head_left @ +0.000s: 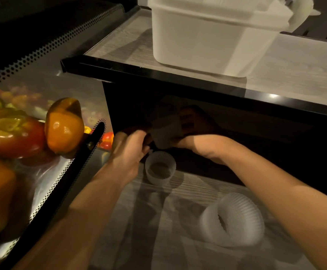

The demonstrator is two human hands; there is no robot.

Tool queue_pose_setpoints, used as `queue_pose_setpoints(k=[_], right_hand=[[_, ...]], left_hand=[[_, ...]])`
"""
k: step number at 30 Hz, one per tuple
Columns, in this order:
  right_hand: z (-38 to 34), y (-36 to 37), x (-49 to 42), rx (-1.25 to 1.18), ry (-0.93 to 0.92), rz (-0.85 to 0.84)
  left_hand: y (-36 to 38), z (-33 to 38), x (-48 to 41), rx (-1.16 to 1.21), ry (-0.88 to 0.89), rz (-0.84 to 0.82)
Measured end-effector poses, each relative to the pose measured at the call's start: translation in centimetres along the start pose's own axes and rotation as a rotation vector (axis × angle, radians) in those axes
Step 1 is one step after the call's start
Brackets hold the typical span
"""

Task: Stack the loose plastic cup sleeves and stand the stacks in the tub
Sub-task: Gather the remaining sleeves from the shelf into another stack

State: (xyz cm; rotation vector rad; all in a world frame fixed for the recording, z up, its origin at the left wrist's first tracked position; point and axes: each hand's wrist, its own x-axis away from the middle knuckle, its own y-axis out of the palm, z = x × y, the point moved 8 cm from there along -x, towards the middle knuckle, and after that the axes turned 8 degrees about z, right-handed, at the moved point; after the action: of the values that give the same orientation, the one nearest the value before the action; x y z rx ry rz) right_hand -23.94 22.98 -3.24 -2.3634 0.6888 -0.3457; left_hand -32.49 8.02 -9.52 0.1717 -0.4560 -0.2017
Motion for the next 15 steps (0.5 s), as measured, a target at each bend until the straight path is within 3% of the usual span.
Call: queue_pose_setpoints(k=[4, 15], right_hand=[[2.2, 1.4, 2.5, 0.226, 0.135, -0.238], [2.5, 4.1, 3.2, 0.401, 0.079, -0.288]], left_hand=[[-1.5, -0.3, 0.9, -0.203, 0.146, -0.101], [-3.3, -1.5, 1.3, -0.377, 0.351, -0.137]])
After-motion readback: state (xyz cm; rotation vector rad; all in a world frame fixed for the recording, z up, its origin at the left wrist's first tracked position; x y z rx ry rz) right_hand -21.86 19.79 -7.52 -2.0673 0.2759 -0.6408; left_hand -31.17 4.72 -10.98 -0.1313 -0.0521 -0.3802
